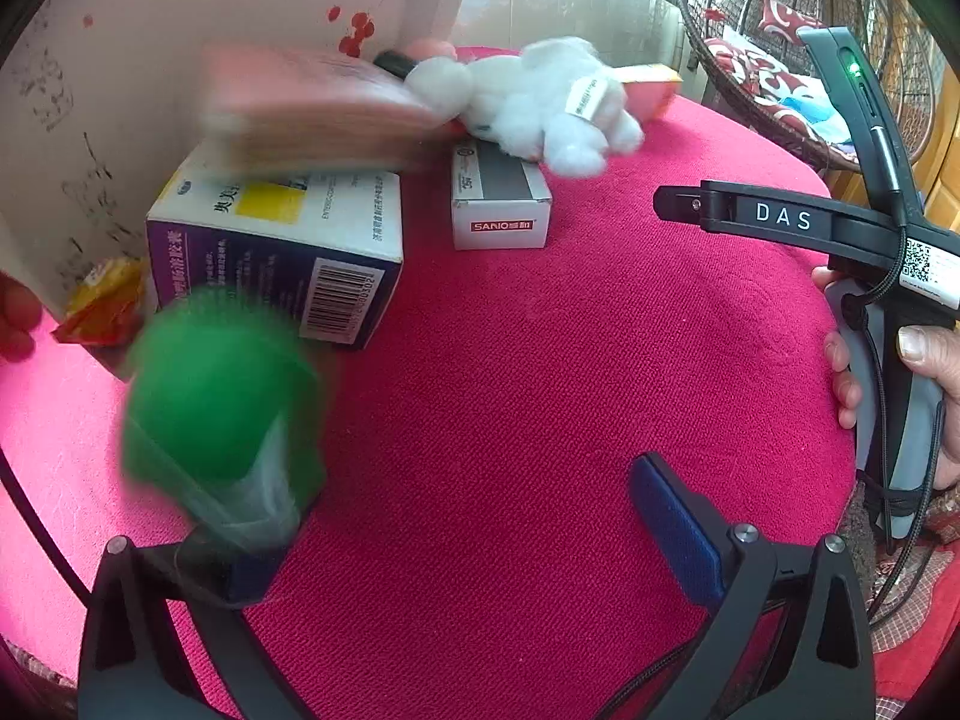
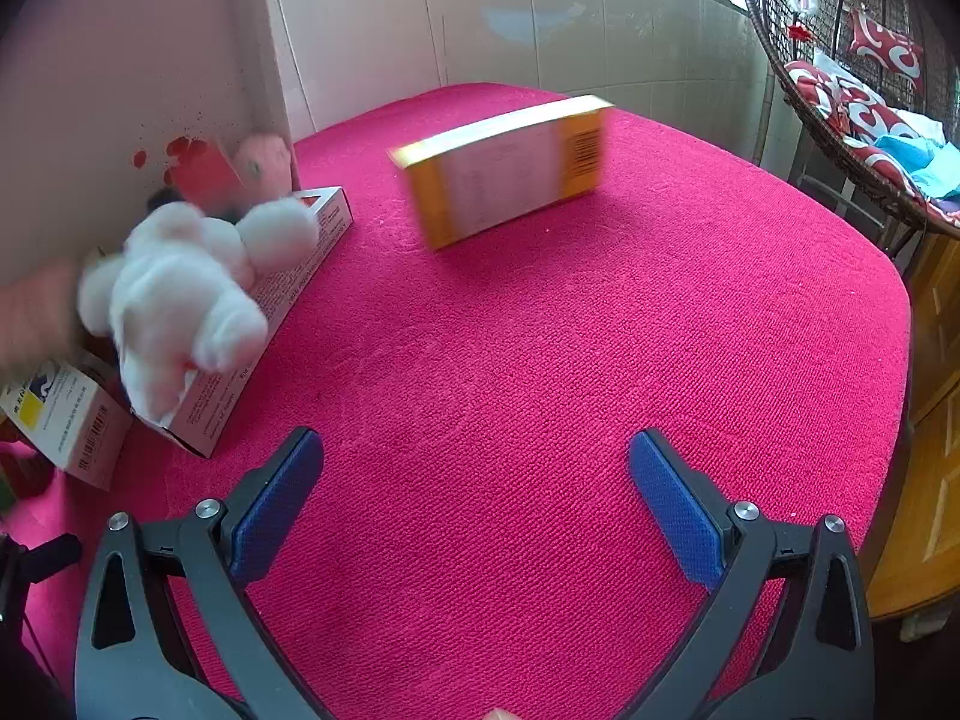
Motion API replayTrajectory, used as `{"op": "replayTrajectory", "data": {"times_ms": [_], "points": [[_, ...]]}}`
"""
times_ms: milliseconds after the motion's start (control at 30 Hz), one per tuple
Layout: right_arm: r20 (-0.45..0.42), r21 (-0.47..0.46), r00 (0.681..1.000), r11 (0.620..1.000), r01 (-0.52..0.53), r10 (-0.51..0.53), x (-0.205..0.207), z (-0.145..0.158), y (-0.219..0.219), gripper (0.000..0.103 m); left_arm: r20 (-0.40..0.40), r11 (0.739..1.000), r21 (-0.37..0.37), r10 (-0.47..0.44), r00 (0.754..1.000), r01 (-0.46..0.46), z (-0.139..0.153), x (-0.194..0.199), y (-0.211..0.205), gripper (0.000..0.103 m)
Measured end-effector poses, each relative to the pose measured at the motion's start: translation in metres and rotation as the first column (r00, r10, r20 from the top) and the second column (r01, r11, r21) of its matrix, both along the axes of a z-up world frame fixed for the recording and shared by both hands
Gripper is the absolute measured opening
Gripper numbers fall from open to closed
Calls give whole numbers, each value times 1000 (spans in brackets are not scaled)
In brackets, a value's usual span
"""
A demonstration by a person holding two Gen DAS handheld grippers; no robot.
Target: Organize objects
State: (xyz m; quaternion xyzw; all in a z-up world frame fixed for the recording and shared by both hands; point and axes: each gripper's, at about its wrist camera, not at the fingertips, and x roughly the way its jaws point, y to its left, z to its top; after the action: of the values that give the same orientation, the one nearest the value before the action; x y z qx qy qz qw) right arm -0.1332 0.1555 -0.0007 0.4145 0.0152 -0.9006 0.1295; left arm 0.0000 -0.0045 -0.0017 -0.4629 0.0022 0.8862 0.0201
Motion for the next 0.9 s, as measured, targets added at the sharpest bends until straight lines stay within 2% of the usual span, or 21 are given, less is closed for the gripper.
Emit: {"op": "replayTrajectory", "data": {"times_ms": [167,233,300,467,900], "points": [[-28,16,1000,1000,-4,4,2,1,-2,103,4,1000,0,0,1000,0,0,0,0,103],[91,-16,996,1000,-5,7,-2,2,0,103,4,1000,1,-1,1000,1,1,-1,0,103],[94,-12,996,1000,-6,7,-2,1,0,103,0,1000,-2,-2,1000,2,2,-1,0,103],[19,-19,1000,1000,-6,7,2,0,-1,103,0,1000,5,-1,1000,1,1,-1,2,103],[34,-13,999,1000,-5,6,1,0,-2,103,0,1000,4,-4,1000,4,0,-1,4,103]]}}
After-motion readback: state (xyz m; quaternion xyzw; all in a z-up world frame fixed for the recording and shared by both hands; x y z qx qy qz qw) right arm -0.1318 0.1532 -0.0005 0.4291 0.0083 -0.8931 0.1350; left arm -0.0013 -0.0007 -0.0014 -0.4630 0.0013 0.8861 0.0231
